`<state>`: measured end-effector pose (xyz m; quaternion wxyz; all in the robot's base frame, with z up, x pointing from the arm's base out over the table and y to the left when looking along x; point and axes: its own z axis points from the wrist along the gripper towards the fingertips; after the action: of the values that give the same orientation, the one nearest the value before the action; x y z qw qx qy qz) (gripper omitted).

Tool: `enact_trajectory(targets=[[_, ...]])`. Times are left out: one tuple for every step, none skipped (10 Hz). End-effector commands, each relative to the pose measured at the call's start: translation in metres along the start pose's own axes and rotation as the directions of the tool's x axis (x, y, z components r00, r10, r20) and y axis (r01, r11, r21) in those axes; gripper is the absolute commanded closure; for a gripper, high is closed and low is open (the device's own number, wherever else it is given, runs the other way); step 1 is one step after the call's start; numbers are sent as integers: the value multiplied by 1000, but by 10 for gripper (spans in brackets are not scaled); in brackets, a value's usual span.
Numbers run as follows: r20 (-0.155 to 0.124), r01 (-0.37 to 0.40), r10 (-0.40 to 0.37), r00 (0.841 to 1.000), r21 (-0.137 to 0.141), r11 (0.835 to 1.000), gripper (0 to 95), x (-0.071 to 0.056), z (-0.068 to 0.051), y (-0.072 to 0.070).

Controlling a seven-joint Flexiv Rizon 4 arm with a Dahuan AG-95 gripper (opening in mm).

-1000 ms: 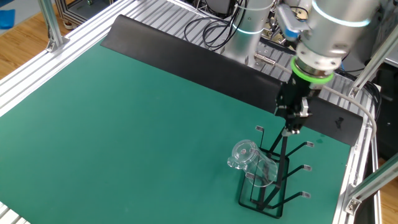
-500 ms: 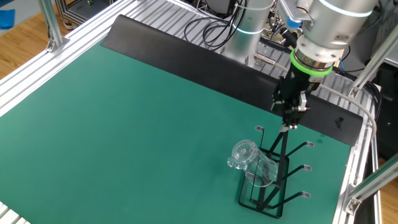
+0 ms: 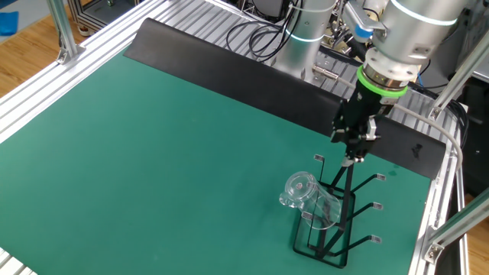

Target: Take the cup off the cup rack

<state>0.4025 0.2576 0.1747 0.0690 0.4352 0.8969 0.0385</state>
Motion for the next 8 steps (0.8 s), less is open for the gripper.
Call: enact_trajectory(targets=[[17,13,-13,1000,-8,1000,380,-1,7,5],[26,19,-19,999,-10,1000,380,-3,8,7],[34,20,-20,999,-15,1000,380,-5,9,8],[50,26,-26,998,-17,1000,380,-8,12,11],[54,32,-31,998,-21,999,380,-11,13,13],[58,37,-35,998,-25,999,380,-12,16,14],[64,36,-34,997,-29,999,380,-12,20,16],[71,33,-30,997,-33,999,380,-12,24,17]])
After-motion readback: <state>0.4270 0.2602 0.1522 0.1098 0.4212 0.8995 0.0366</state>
